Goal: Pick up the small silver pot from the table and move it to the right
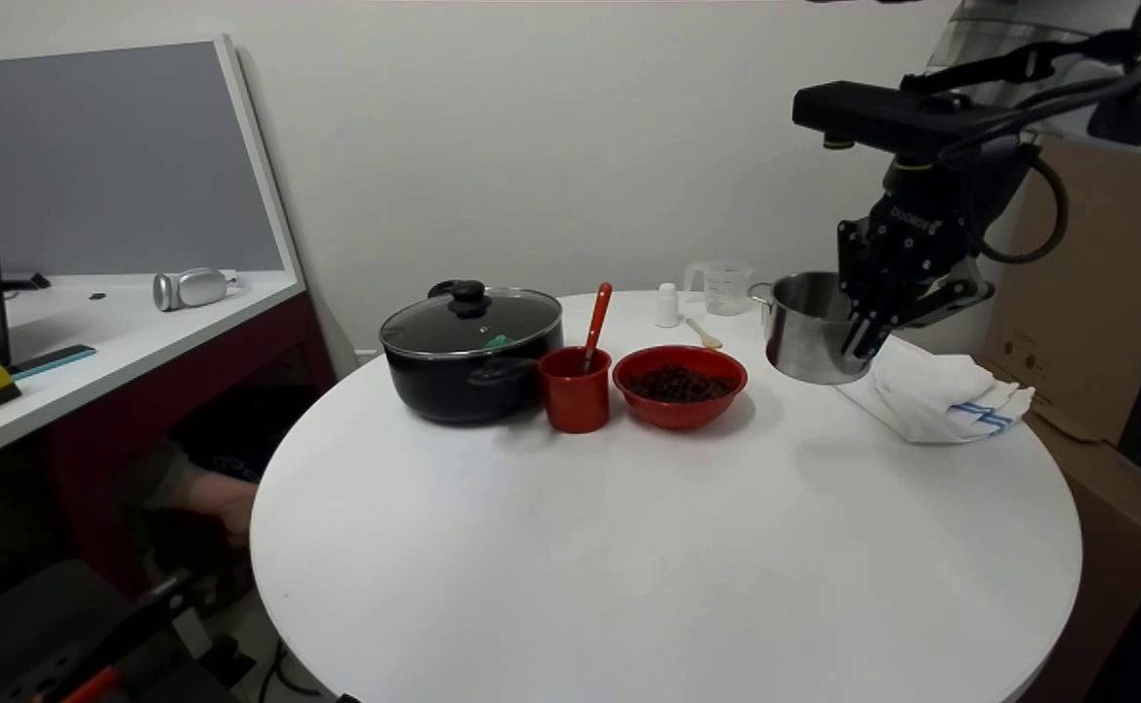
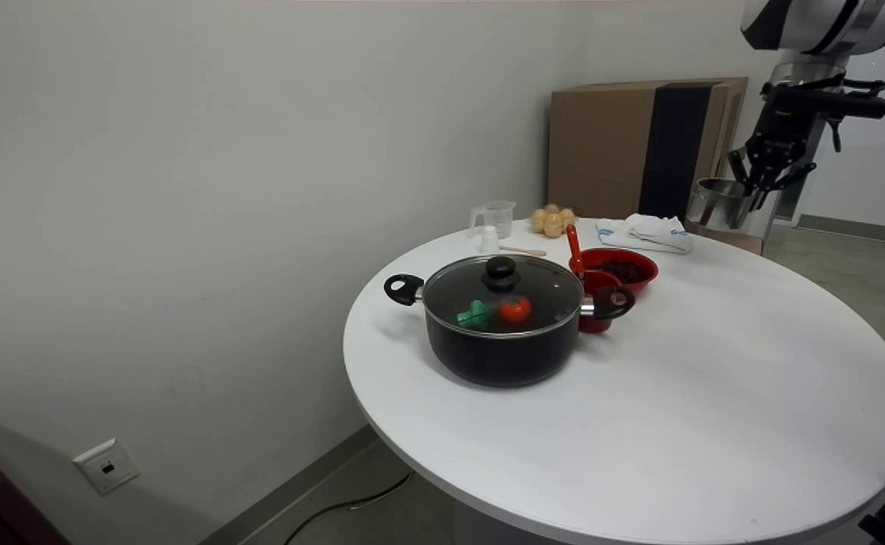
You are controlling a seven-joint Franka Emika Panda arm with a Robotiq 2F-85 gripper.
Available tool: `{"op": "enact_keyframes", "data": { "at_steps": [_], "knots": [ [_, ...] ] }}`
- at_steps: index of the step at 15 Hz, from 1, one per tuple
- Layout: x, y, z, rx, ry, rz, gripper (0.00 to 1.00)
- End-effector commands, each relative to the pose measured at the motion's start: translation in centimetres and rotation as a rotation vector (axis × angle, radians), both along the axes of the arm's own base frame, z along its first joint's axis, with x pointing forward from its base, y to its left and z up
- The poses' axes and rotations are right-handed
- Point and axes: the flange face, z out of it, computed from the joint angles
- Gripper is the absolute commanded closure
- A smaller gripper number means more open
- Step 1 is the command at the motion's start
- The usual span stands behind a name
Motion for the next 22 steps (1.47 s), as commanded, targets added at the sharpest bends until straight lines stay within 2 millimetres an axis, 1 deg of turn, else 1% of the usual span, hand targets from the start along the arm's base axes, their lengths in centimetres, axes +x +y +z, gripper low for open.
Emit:
{"op": "enact_keyframes", "data": {
  "at_steps": [1, 4, 6, 7, 8, 10, 11, 12, 13, 14, 16, 19, 20, 22],
  "knots": [
    [2.3, -2.2, -1.3, 0.037, 0.049, -0.183, 0.99],
    [2.8, -3.7, -1.9, 0.036, 0.115, -0.329, 0.99],
    [2.7, -4.5, -1.9, 0.036, 0.163, -0.414, 0.99],
    [1.9, -3.5, -2.4, 0.017, 0.136, -0.338, 0.99],
    [2.0, -3.7, -2.5, 0.016, 0.141, -0.348, 0.96],
    [1.9, -3.7, -2.9, 0.018, 0.145, -0.346, 0.96],
    [1.9, -3.6, -2.9, 0.018, 0.145, -0.345, 0.99],
    [1.9, -3.2, -3.0, -0.016, 0.165, -0.368, 0.99],
    [2.1, -2.6, -3.5, -0.101, 0.169, -0.43, 0.99],
    [2.2, -2.4, -3.7, -0.133, 0.168, -0.459, 0.99],
    [2.7, -0.9, -5.1, -0.226, 0.163, -0.504, 0.99],
    [3.3, 2.2, -6.9, -0.368, 0.153, -0.544, 0.99],
    [3.5, 3.2, -7.3, -0.393, 0.148, -0.55, 0.99],
    [3.7, 5.0, -7.9, -0.383, 0.11, -0.554, 0.99]
  ]
}}
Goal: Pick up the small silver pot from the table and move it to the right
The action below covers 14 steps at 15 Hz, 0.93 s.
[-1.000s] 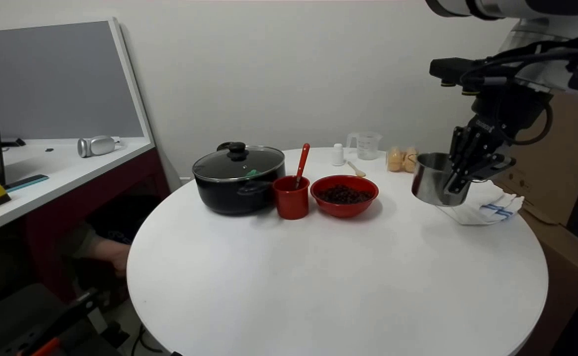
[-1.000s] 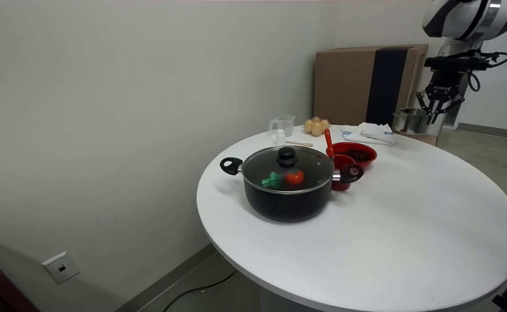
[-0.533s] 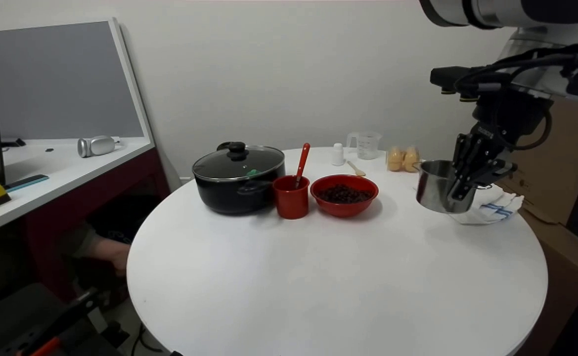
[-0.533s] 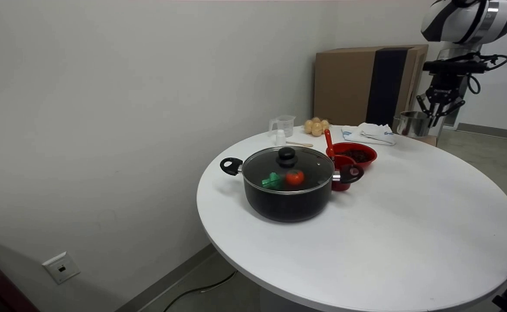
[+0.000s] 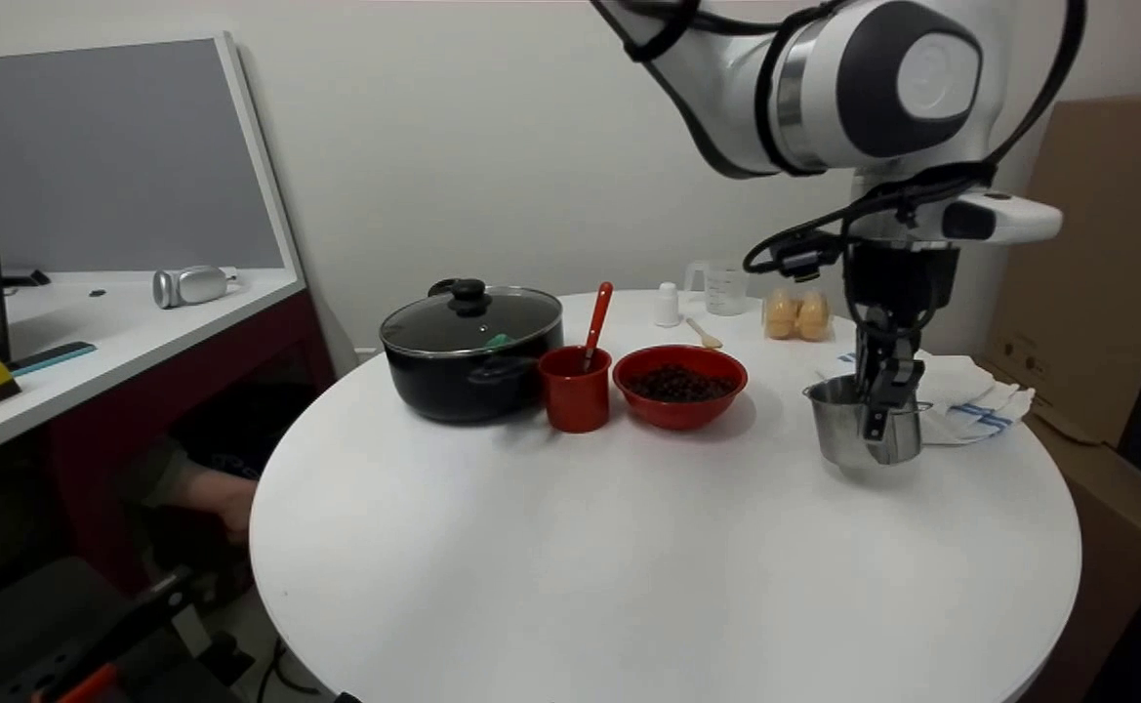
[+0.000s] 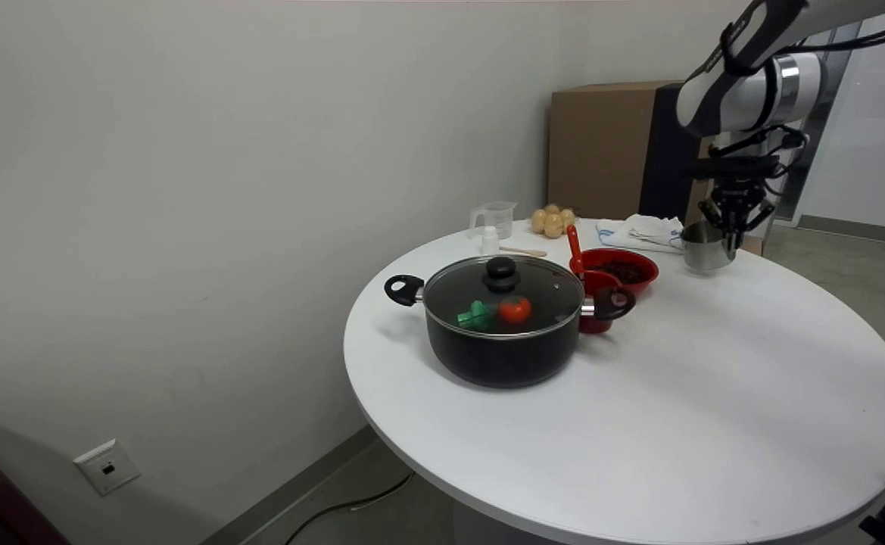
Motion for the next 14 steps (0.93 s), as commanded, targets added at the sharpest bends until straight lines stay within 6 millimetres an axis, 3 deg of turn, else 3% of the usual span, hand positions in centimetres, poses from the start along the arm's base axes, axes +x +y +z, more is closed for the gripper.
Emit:
{"op": "enact_keyframes", "data": {
  "at_steps": [1, 5, 10, 14],
  "knots": [
    [-0.8, 2.8, 0.3, -0.007, -0.06, -0.016, 0.99],
    [-1.9, 3.2, 0.7, 0.09, -0.171, -0.044, 0.99],
    [-4.5, 0.6, 1.6, 0.252, -0.328, -0.153, 0.99],
    [-6.4, -1.4, 0.7, 0.329, -0.369, -0.204, 0.99]
  ]
}}
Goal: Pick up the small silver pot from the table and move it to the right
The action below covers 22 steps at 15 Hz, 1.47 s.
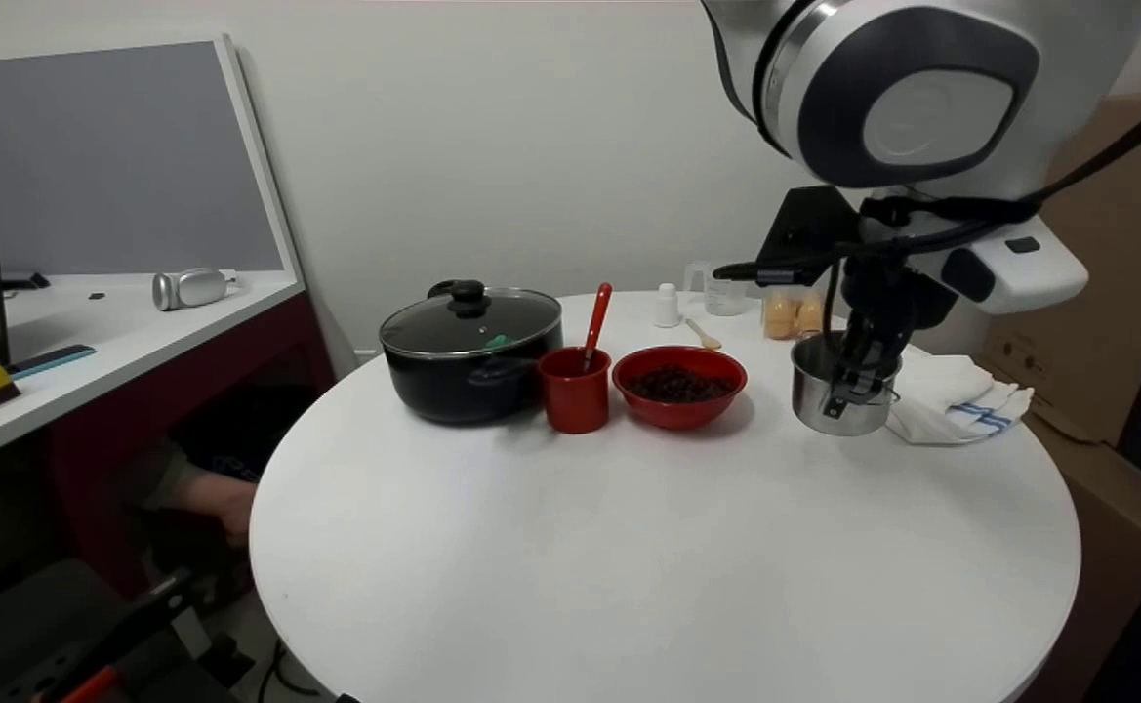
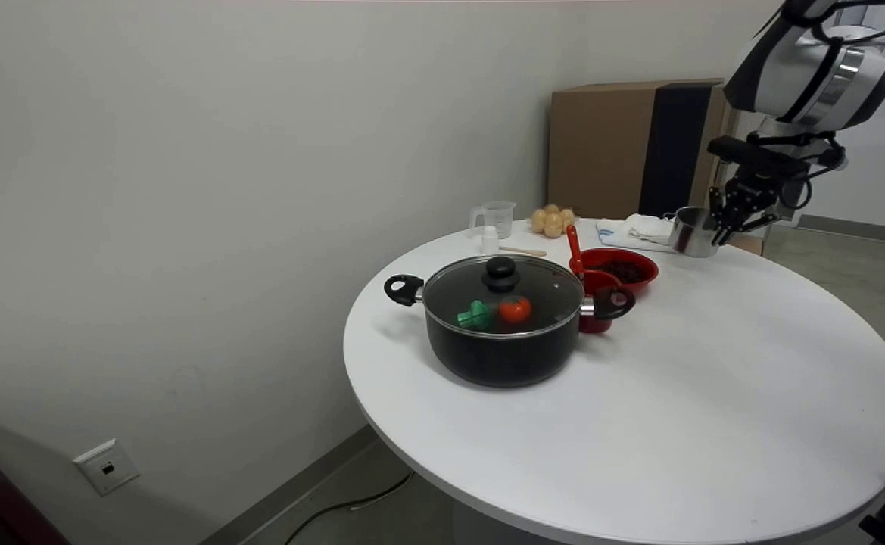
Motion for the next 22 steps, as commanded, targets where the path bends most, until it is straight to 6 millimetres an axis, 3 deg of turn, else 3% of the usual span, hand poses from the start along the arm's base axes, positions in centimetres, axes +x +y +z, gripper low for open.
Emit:
{"op": "enact_keyframes", "data": {
  "at_steps": [1, 8, 15, 22],
  "knots": [
    [-1.7, -0.7, -0.5, 0.063, -0.039, -0.034, 0.99],
    [-4.7, -2.8, -2.7, 0.118, 0.007, -0.147, 0.99],
    [-9.7, -7.3, -4.3, 0.174, 0.083, -0.325, 0.99],
    [-10.9, -8.0, -5.7, 0.226, 0.154, -0.388, 0.99]
  ]
}}
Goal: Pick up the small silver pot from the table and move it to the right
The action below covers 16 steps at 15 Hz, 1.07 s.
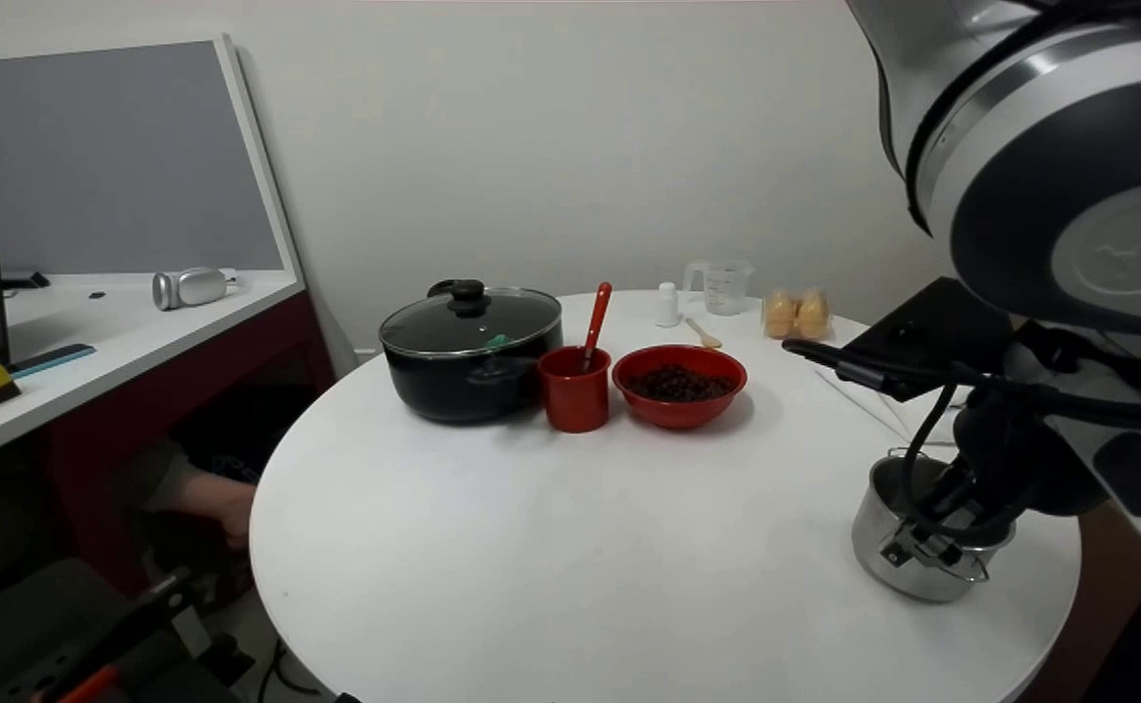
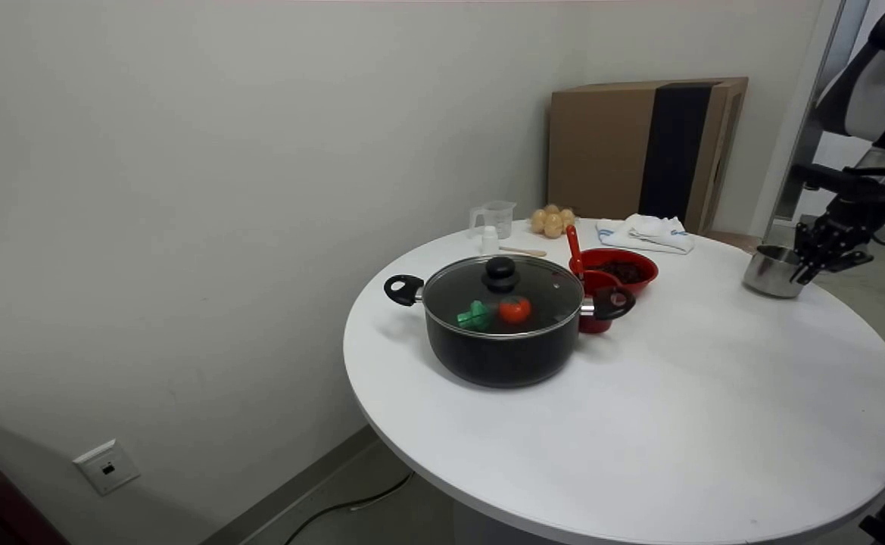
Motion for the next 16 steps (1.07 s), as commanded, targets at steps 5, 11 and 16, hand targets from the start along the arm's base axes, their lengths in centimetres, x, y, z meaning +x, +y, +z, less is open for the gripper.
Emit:
{"op": "enact_keyframes", "data": {
  "at_steps": [5, 11, 16],
  "knots": [
    [0.3, 0.3, -1.0, 0.053, 0.038, -0.027, 0.99],
    [0.3, 0.8, -2.1, 0.061, 0.055, -0.024, 0.42],
    [1.1, 1.5, -0.4, 0.043, 0.021, 0.006, 0.05]
  ]
}}
